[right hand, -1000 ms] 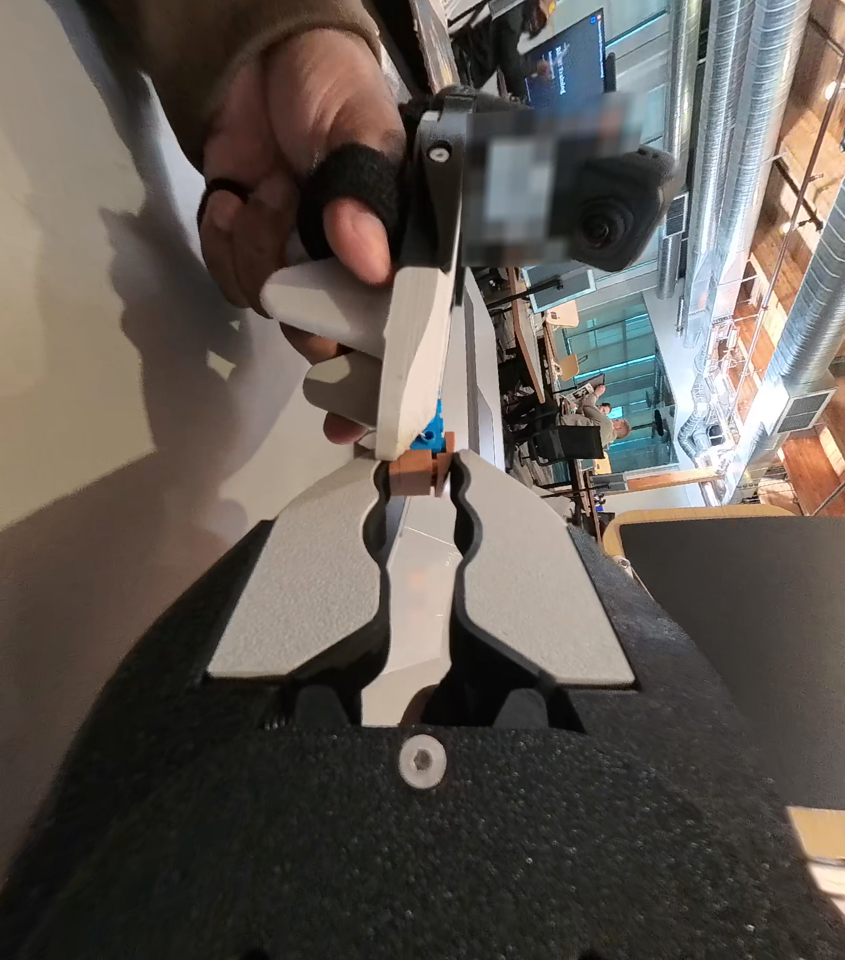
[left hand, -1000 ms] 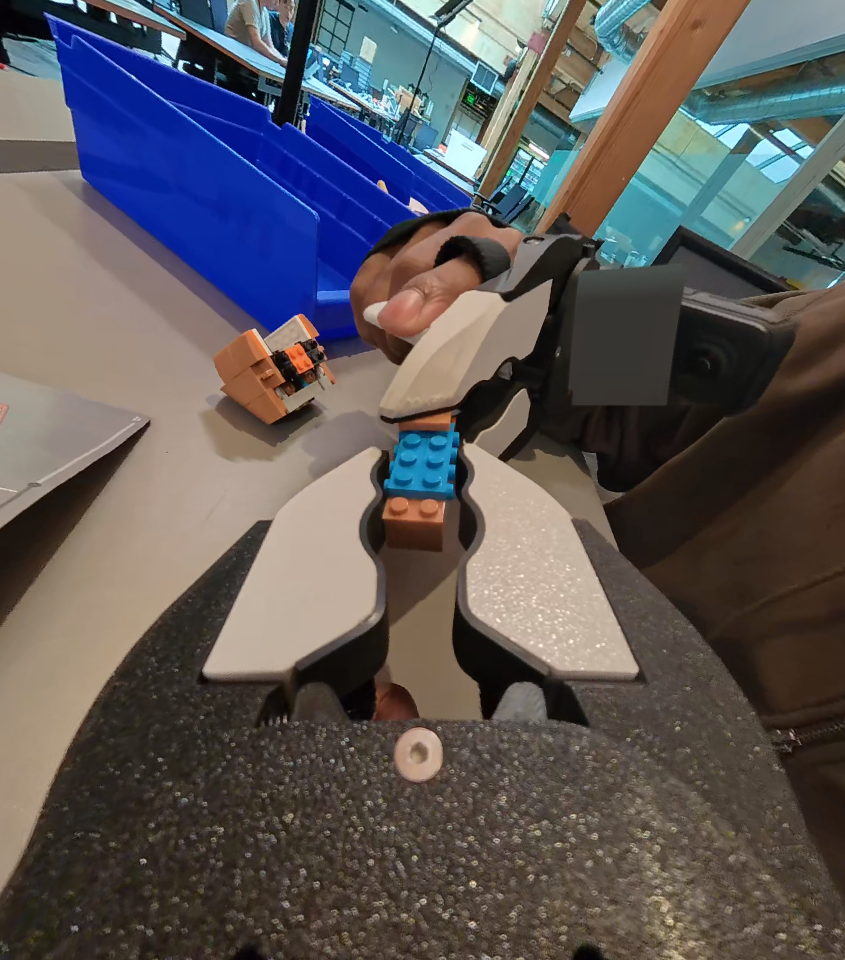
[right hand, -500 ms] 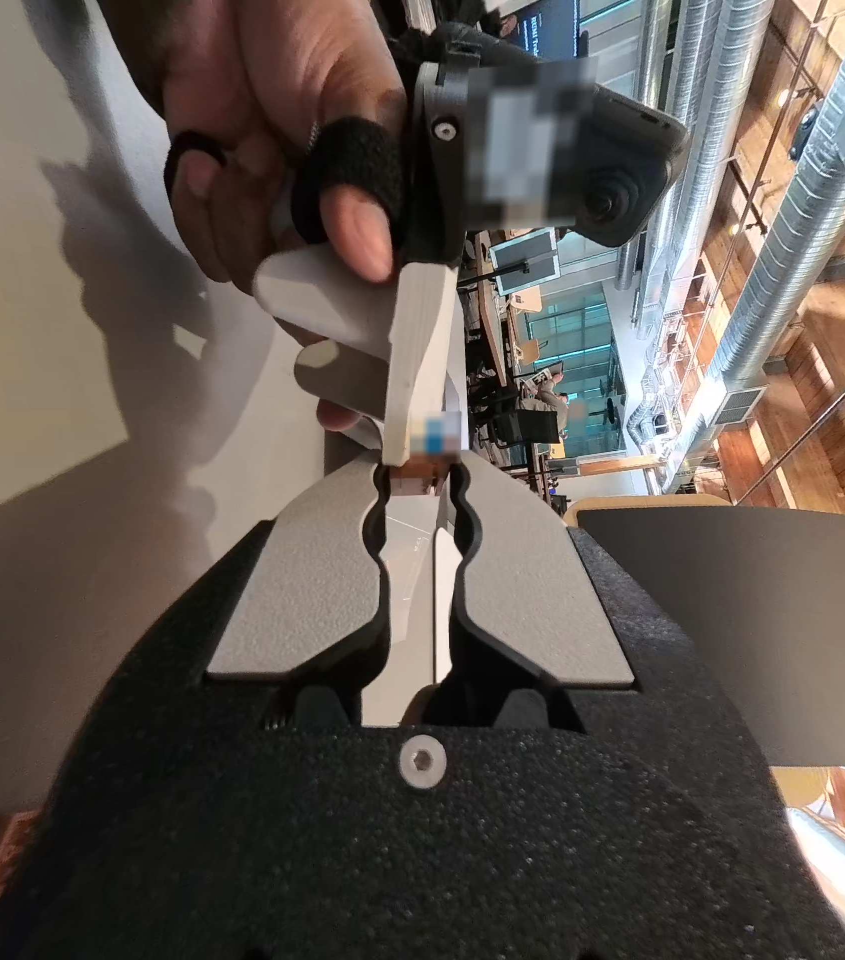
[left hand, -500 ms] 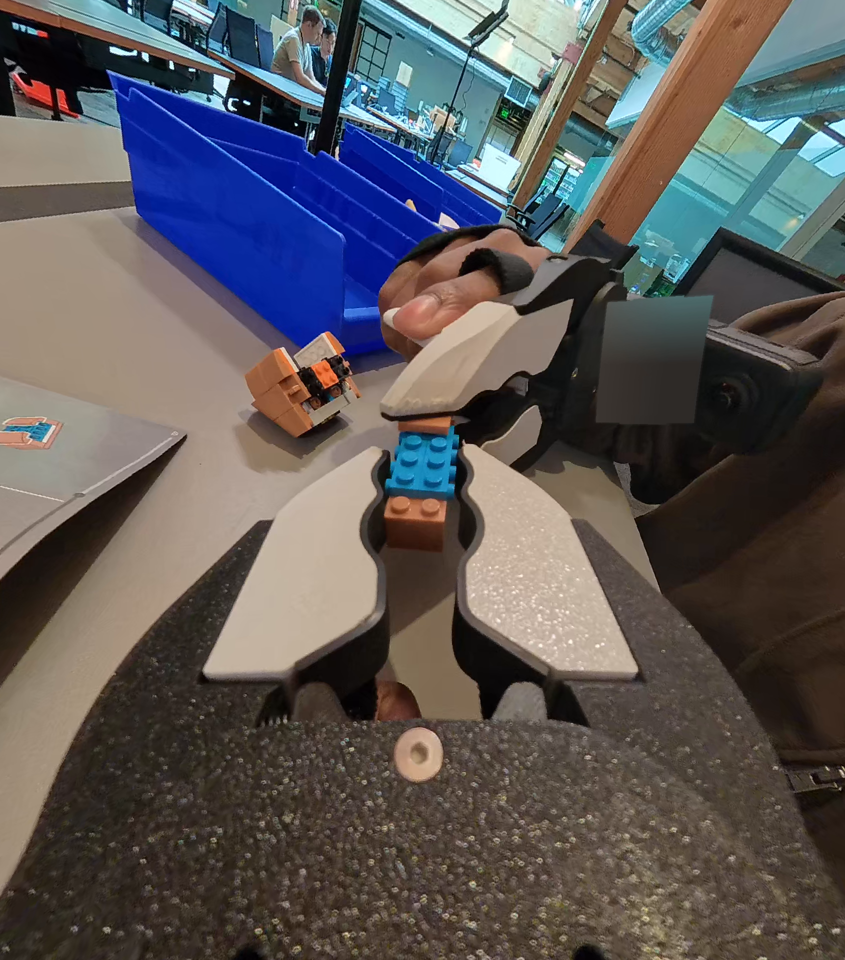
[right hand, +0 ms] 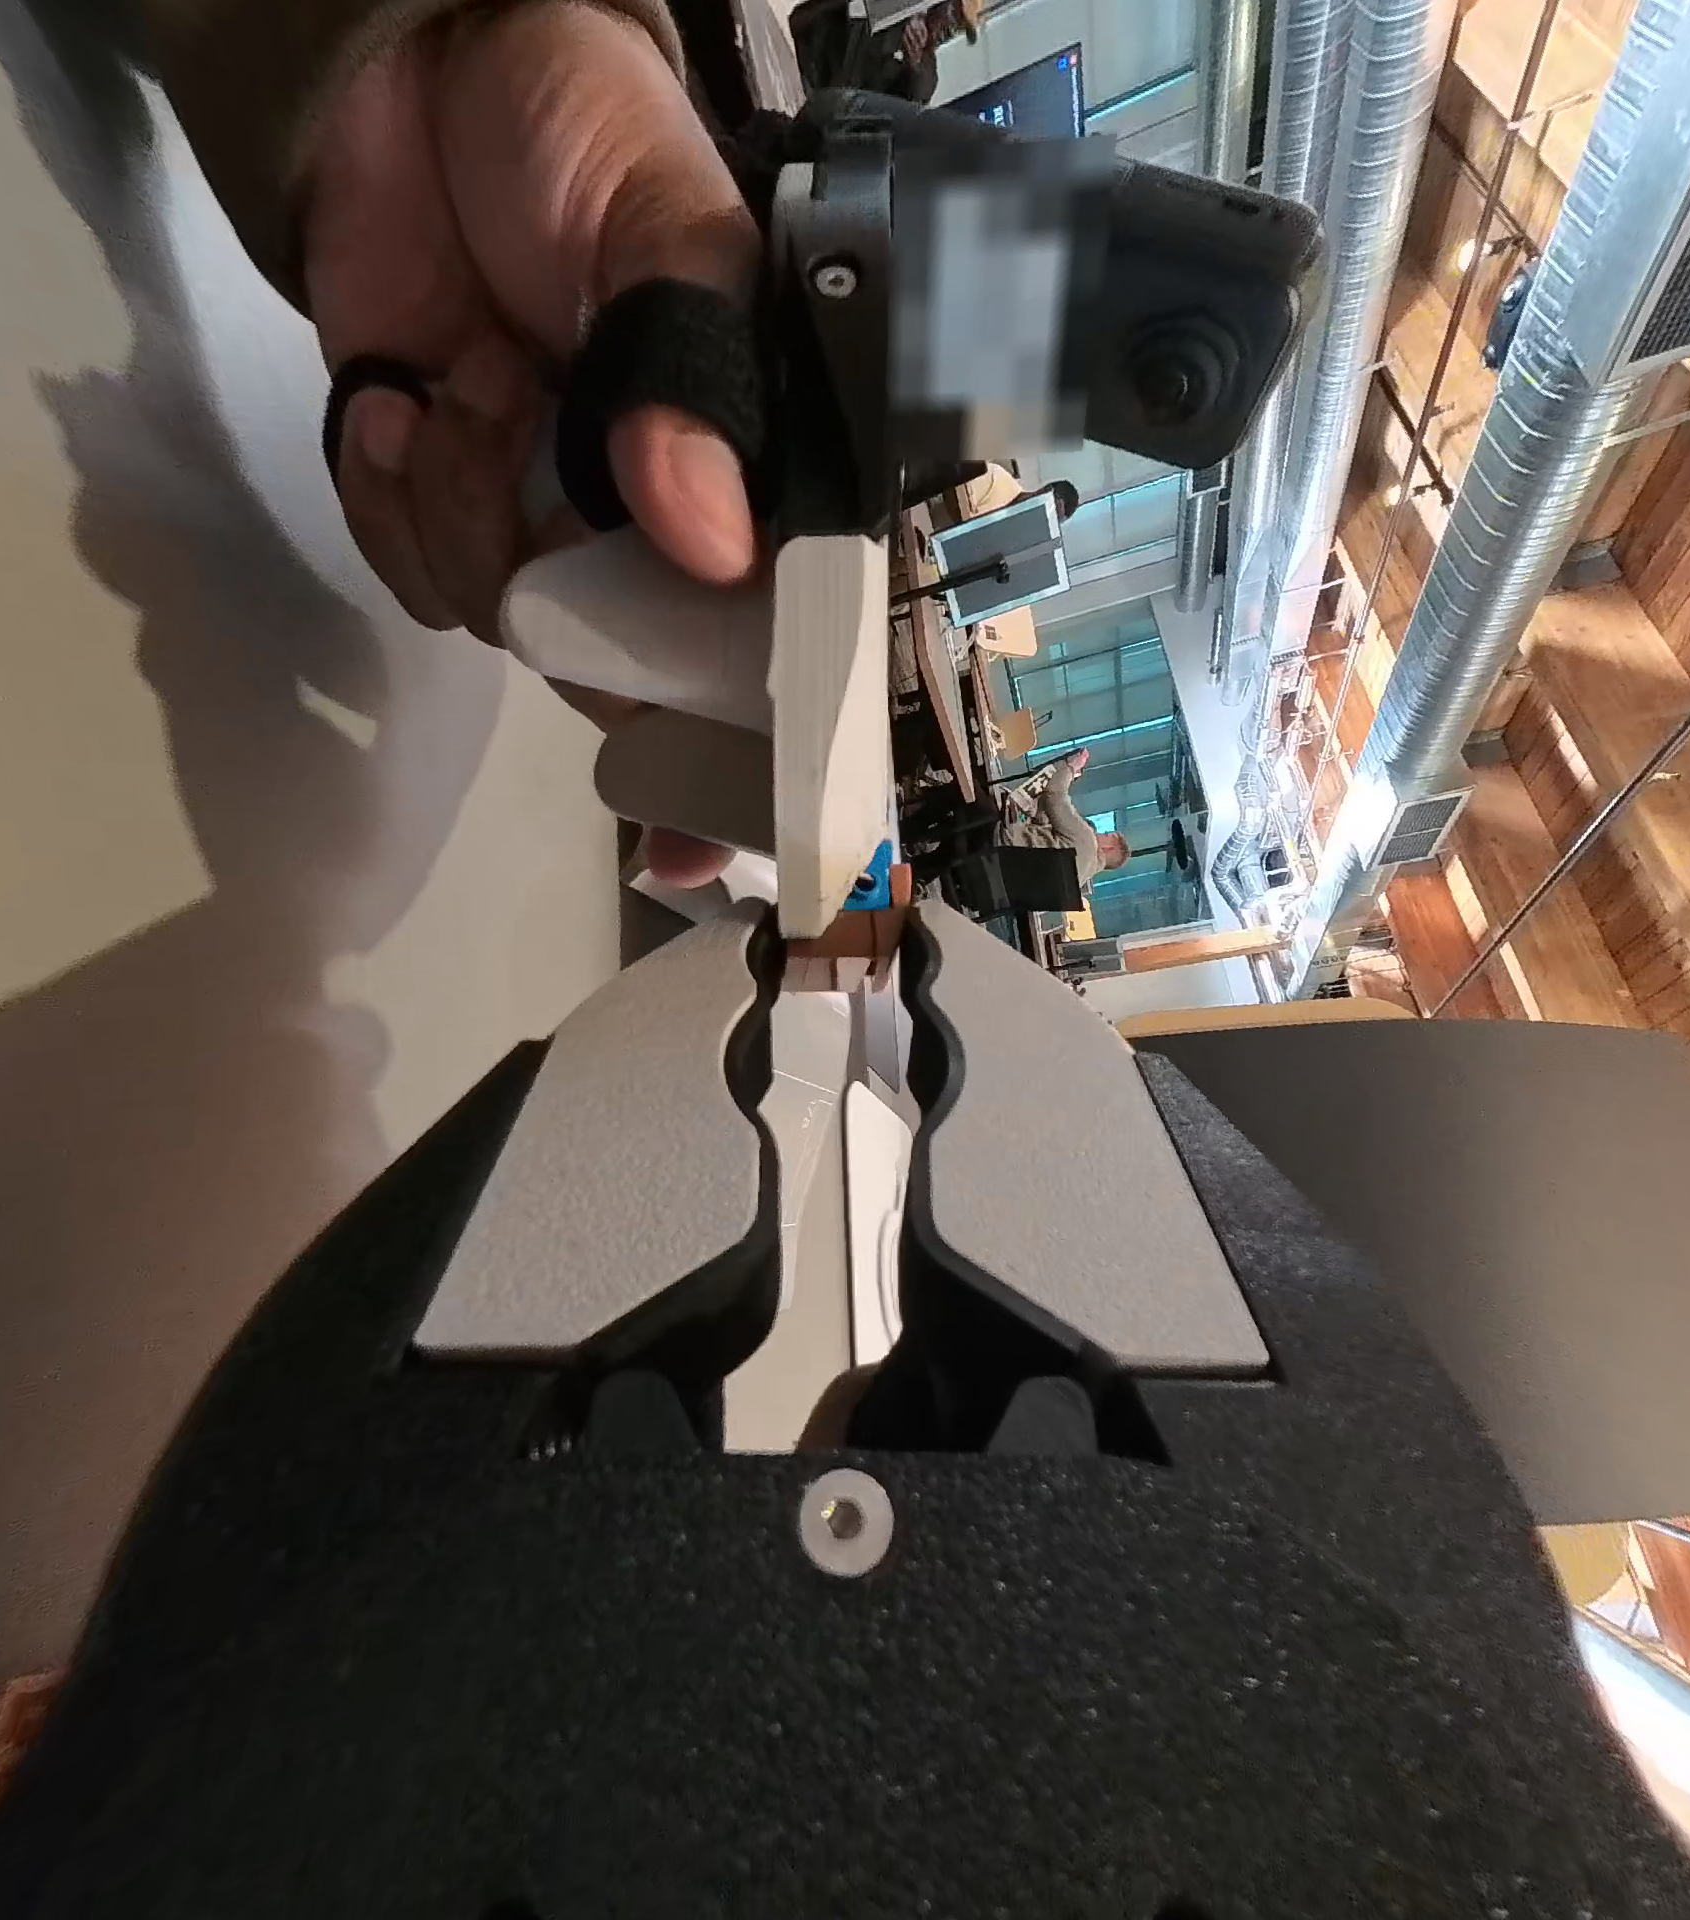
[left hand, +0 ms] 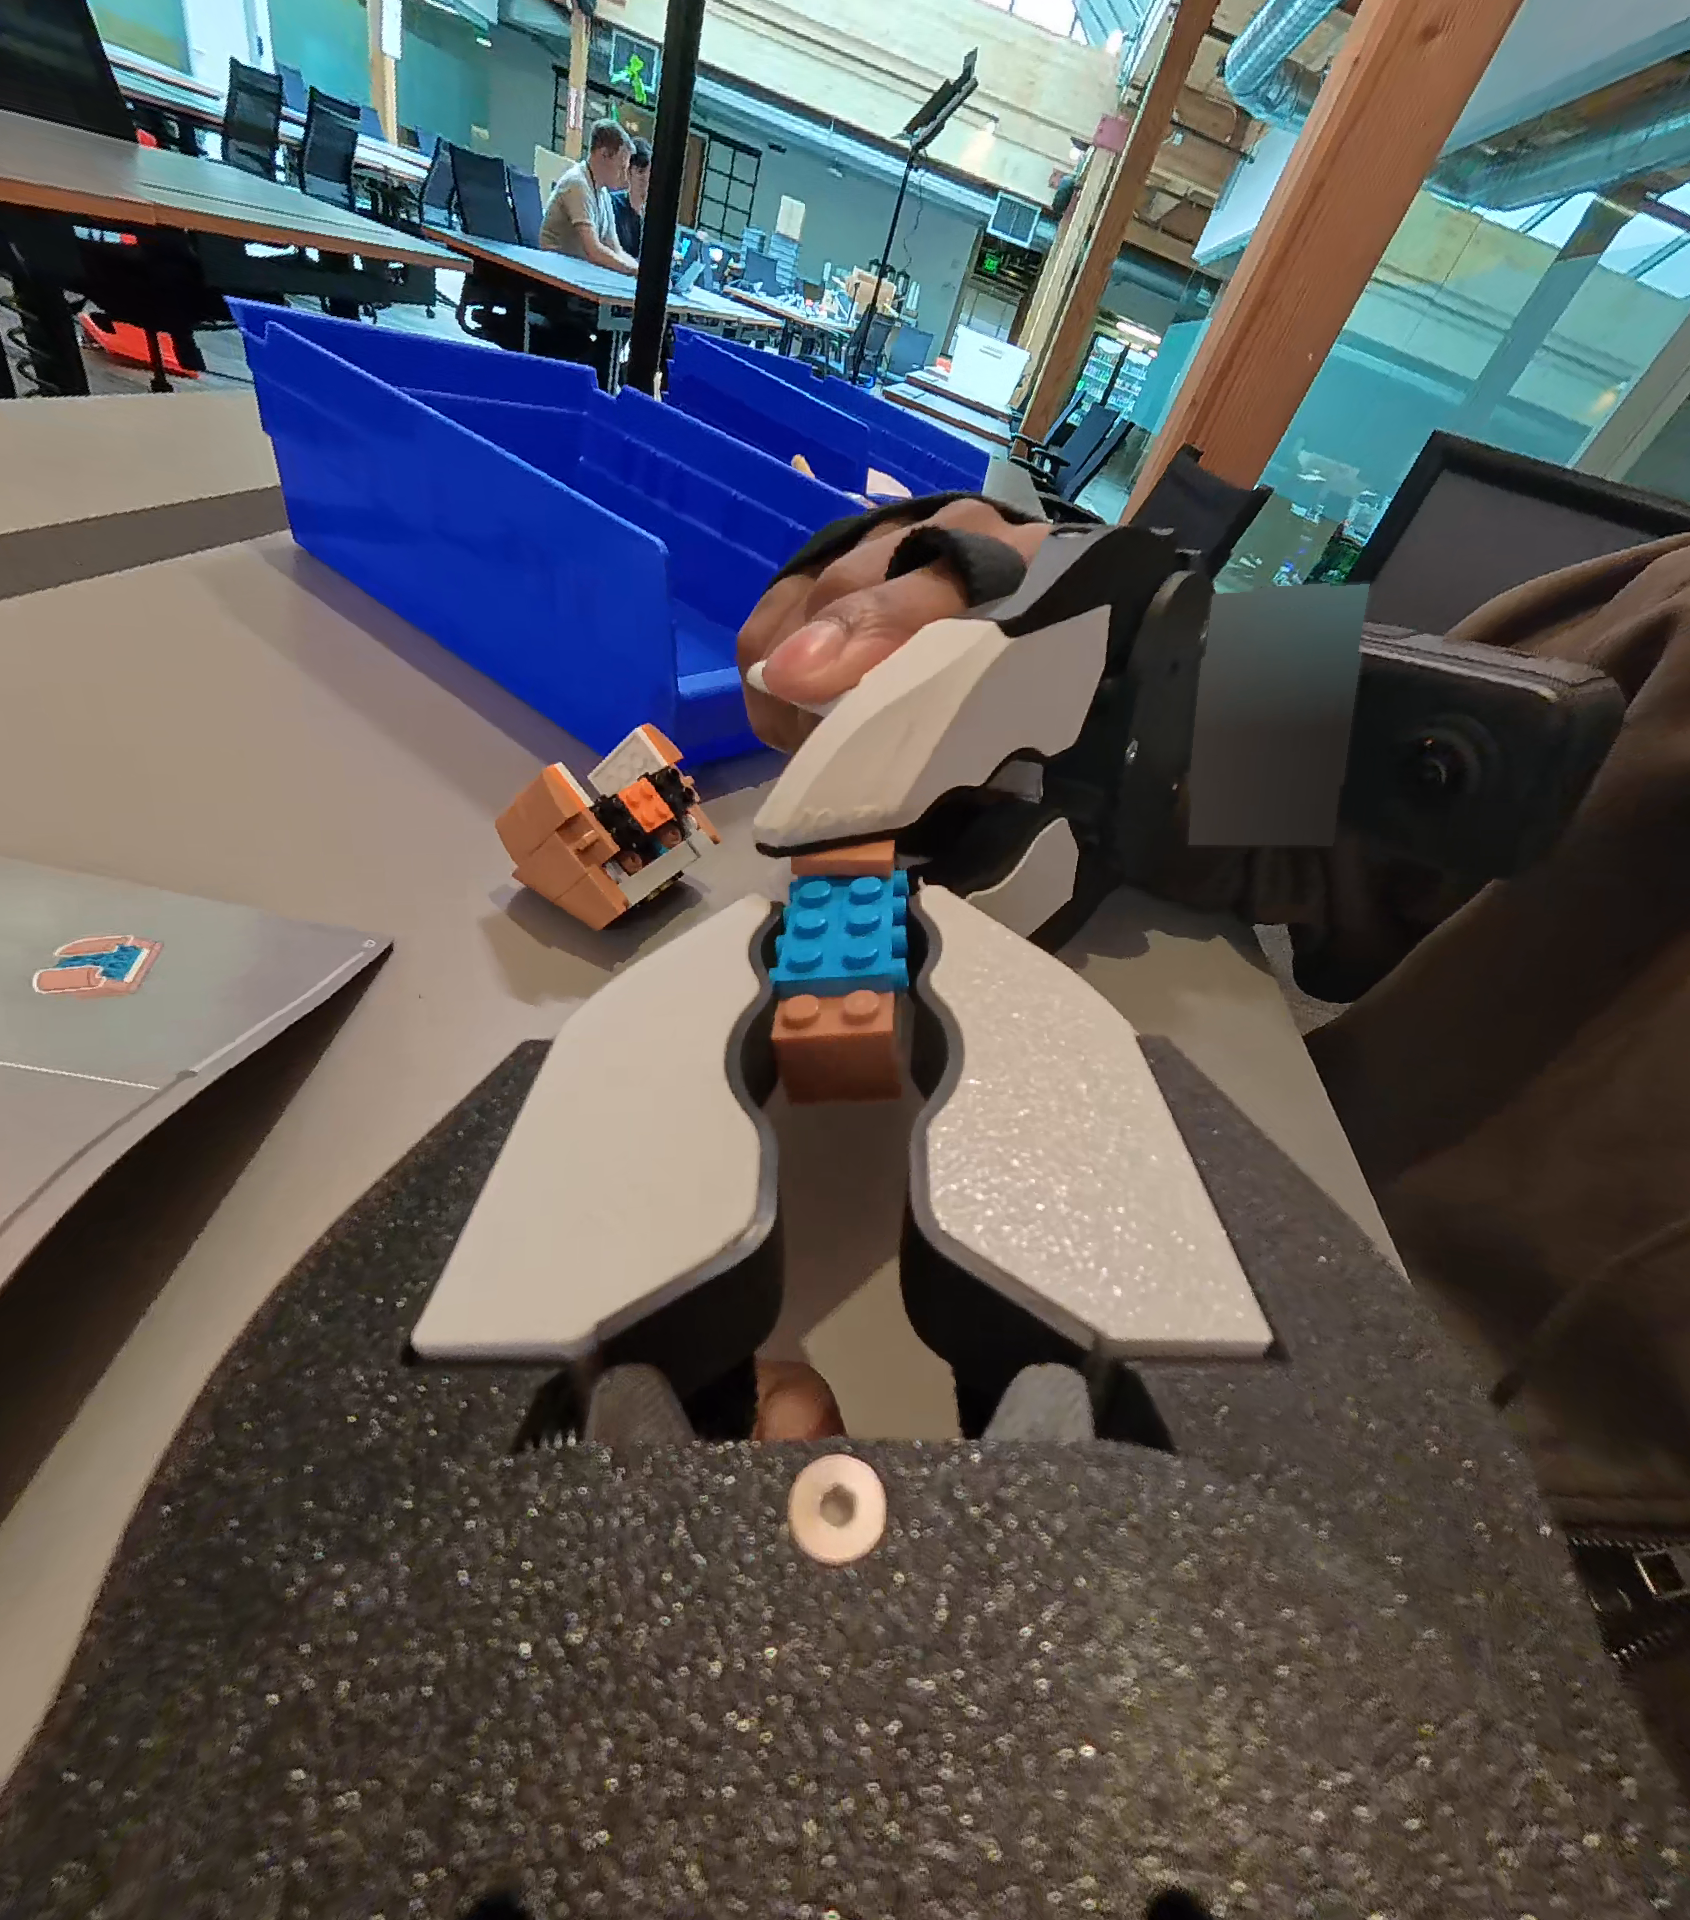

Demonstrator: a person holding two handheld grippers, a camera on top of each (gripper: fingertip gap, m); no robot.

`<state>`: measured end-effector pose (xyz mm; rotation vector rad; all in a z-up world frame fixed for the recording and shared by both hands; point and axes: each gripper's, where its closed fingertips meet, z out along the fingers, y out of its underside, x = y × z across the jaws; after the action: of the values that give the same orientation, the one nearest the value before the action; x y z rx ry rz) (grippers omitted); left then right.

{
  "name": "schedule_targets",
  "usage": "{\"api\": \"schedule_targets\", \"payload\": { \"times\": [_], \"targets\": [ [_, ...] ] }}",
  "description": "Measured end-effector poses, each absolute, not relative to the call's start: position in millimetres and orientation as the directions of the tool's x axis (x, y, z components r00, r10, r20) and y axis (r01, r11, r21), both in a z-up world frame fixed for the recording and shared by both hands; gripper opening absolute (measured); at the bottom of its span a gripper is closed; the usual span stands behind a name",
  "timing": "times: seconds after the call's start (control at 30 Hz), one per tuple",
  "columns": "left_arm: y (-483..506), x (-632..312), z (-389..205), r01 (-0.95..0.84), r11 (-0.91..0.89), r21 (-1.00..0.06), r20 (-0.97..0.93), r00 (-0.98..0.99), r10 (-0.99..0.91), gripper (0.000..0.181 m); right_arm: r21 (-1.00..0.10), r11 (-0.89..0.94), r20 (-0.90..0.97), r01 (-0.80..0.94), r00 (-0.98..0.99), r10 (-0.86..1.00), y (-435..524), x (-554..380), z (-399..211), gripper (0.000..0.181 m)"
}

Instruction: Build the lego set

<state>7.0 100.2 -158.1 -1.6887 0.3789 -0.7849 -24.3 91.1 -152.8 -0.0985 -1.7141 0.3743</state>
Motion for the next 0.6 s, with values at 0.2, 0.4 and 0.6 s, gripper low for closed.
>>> {"api": "schedule_targets", "payload": {
  "times": [0.2, 0.4, 0.6],
  "targets": [
    [99.7, 8.2, -156.6, 0.148, -0.259, -0.955, 0.283, 0.724, -0.629, 0.021, -0.304, 0.942, 0.944, -0.141, -0.183, 0.277, 90.9, -23.0, -151.0, 0.02],
    [100.7, 6.2, -157.2, 0.172, -0.27, -0.947, 0.308, 0.721, -0.621, 0.022, -0.26, 0.961, 0.956, -0.096, -0.165, 0.242, 93.4, -25.0, -151.6, 0.019],
    [100.3, 6.8, -156.2, 0.18, -0.263, -0.948, 0.31, 0.716, -0.626, 0.022, -0.27, 0.958, 0.952, -0.095, -0.174, 0.251, 93.1, -24.5, -151.3, 0.019]
  ]
}}
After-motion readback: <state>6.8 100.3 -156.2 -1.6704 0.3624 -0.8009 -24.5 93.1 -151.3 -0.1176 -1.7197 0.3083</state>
